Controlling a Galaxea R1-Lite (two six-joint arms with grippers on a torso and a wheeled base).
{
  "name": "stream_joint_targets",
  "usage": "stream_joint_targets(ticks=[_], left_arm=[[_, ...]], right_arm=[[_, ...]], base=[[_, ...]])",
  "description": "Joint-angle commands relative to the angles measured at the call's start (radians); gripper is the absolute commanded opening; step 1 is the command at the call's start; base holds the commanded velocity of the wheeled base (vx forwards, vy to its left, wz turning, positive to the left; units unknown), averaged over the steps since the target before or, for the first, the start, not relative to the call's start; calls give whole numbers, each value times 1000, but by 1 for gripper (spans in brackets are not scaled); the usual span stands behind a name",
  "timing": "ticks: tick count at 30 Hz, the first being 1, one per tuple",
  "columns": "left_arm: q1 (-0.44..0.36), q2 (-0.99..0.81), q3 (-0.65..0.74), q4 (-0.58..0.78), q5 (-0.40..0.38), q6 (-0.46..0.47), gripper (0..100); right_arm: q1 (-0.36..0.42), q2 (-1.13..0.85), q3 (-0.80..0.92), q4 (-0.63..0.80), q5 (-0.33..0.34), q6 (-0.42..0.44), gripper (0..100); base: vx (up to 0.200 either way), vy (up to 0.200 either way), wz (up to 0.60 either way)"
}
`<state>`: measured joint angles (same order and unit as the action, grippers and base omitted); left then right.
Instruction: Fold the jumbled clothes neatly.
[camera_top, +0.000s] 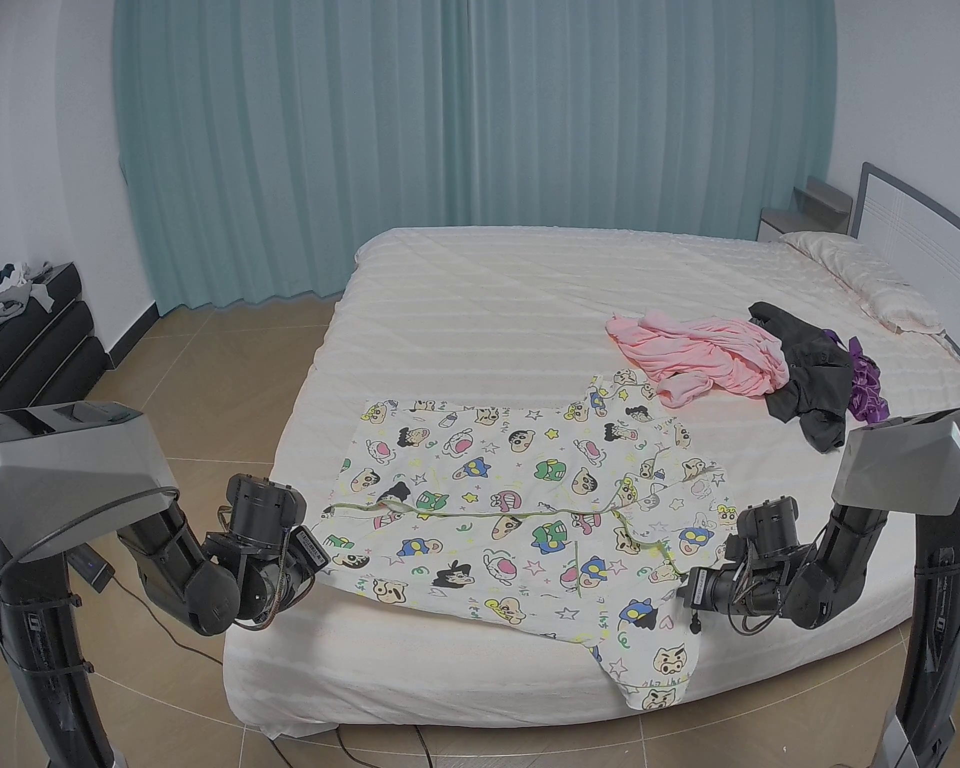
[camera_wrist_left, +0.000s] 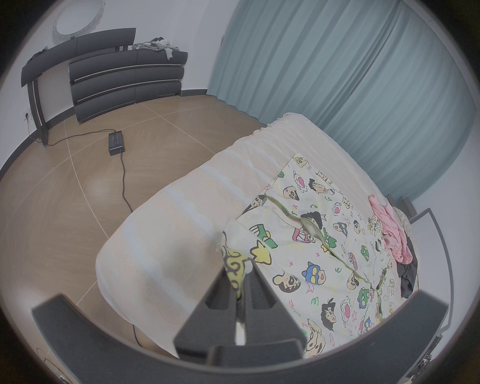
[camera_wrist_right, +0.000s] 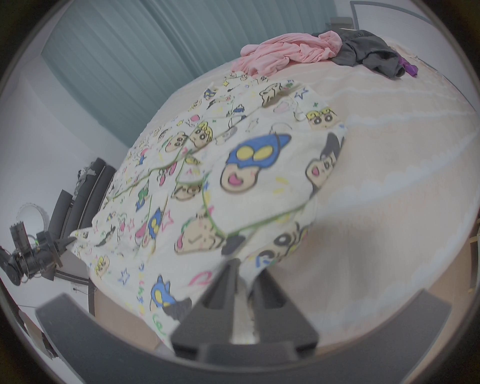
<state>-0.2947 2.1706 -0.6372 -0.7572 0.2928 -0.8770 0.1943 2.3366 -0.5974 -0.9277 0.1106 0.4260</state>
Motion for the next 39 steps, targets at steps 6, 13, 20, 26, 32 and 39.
stream_joint_targets(ticks=[6, 13, 20, 26, 32, 39], left_arm=[[0, -3, -24, -1, 0, 24, 0], [-1, 20, -75, 6, -1, 32, 0], [-1, 60, -93, 4, -3, 32, 0], [0, 80, -93, -1, -9, 30, 0], [0, 83, -93, -2, -12, 29, 0], [0, 80, -93, -2, -15, 27, 0]], right_arm=[[-91, 1, -179, 29, -6, 4, 0], [-108, 36, -305, 128, 4, 4, 0], [-128, 43, -309, 204, 4, -6, 100], [-237, -8, -225, 197, 7, -52, 100], [-251, -108, -84, 185, 66, -55, 100], [-168, -209, 117, 105, 129, -36, 100]], base=[[0, 0, 0], [0, 0, 0], [0, 0, 0], [0, 0, 0], [0, 0, 0], [0, 0, 0]])
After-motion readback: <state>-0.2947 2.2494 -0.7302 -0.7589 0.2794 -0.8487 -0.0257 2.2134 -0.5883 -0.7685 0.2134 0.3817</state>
